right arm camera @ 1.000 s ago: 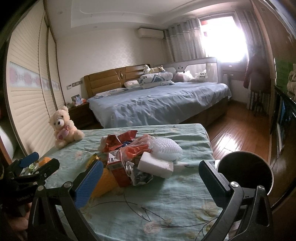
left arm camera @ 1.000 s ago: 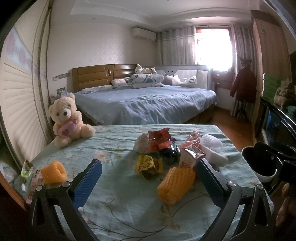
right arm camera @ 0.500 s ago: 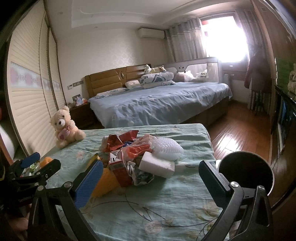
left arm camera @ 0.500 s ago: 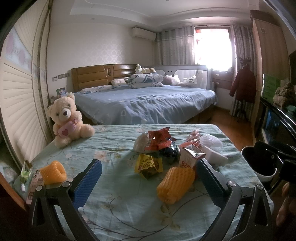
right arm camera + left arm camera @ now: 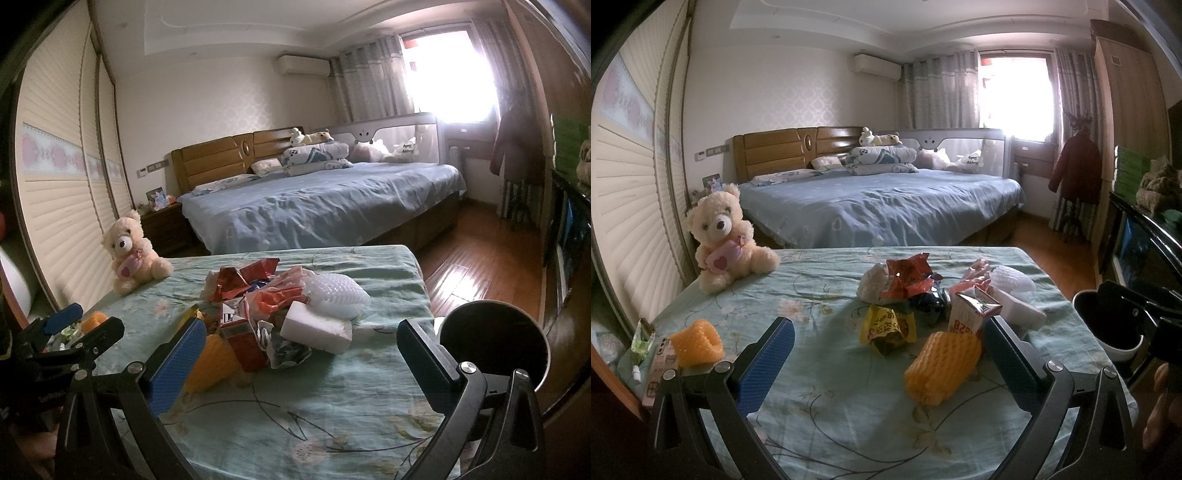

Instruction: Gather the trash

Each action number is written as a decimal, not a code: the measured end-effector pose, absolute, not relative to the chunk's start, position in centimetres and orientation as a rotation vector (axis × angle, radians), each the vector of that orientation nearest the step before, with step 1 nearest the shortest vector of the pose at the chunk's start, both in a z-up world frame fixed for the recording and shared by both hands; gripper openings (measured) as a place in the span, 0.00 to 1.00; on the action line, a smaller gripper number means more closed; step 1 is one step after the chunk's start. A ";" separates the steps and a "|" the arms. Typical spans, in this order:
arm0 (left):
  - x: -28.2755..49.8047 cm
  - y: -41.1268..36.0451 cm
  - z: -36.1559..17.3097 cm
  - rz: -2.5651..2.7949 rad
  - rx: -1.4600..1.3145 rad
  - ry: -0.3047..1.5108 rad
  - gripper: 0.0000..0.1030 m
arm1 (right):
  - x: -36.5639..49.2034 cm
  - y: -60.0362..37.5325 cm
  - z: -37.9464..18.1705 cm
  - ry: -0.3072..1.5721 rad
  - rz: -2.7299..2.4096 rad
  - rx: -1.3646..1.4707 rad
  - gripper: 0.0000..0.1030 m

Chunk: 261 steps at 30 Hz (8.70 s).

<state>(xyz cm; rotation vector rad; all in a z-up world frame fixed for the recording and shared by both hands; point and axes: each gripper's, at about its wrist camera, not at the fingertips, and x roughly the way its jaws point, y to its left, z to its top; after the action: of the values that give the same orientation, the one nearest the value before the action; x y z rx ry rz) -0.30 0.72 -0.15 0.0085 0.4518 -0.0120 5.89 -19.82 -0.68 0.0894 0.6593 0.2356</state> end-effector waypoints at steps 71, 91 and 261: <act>6.0 0.5 -5.7 -0.264 0.008 0.676 0.22 | 12.2 -19.1 -10.9 1.031 0.328 0.307 0.50; 5.2 -0.6 -5.2 -0.339 0.000 0.674 0.22 | 11.0 -20.4 -10.7 1.030 0.326 0.320 0.00; 11.0 -7.6 -5.0 -0.455 -0.056 0.728 0.45 | 11.2 -27.5 -9.5 1.003 0.320 0.219 0.78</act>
<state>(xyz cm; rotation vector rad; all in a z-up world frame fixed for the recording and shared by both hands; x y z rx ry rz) 11.01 -7.61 -5.01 -0.0559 0.7278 -0.4552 11.20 -27.53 -9.46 0.2192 1.0029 0.3202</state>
